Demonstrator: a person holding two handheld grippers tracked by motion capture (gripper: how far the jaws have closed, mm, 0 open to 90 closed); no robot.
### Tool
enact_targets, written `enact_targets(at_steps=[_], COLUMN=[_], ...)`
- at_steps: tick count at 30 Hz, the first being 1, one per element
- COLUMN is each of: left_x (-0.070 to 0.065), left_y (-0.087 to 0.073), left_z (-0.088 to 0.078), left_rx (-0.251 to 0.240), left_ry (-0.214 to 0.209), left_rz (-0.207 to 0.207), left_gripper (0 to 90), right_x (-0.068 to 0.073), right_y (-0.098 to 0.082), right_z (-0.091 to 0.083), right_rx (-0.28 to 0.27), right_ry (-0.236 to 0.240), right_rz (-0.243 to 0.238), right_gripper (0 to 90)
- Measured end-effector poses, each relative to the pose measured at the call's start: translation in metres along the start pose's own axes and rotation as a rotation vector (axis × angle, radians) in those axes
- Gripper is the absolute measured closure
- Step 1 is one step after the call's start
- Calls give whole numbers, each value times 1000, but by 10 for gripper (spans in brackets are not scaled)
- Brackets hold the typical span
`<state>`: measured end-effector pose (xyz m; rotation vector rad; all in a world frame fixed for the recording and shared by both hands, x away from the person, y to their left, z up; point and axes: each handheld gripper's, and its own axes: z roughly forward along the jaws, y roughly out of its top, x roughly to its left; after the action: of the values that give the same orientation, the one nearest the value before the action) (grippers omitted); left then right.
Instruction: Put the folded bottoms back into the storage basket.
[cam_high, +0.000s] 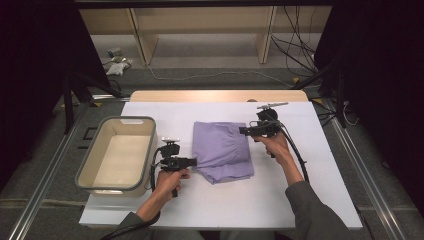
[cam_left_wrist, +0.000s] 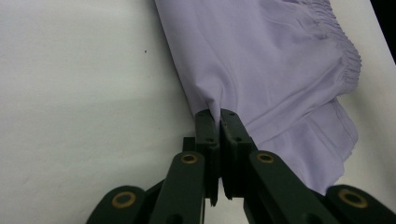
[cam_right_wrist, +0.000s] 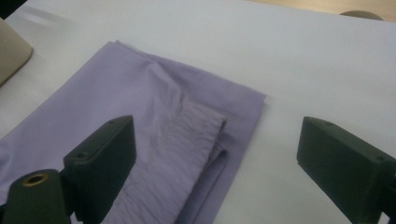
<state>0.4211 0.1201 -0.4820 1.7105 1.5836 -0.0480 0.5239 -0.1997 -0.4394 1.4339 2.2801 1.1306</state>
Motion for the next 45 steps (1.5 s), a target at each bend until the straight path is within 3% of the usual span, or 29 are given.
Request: enact_targets(at_steps=[4,8,17,36,40,45], left_x=[-4,-5,1,8,8,6], left_y=[-1,-1,0,4,4,4], left_z=[-3,-6,-12,-19,-19,-18], left_rx=[1,-5,-7,-22,-24,-23], left_ry=[19,16,4,-1,-5,-7], left_rz=[40,46,30,17,22,30], left_gripper=[870,871,871,864,860,854], right_x=[-1,-5,-7,1,3,5], right_y=[8,10,10,10,10,10], right_z=[10,22,41,64,64,63], right_rx=[45,87,132,209,210,209], right_ry=[8,-5,-11,-21,-25,-1], right_rz=[4,17,45,38,33,48], right_gripper=[128,128,137,153,209,401])
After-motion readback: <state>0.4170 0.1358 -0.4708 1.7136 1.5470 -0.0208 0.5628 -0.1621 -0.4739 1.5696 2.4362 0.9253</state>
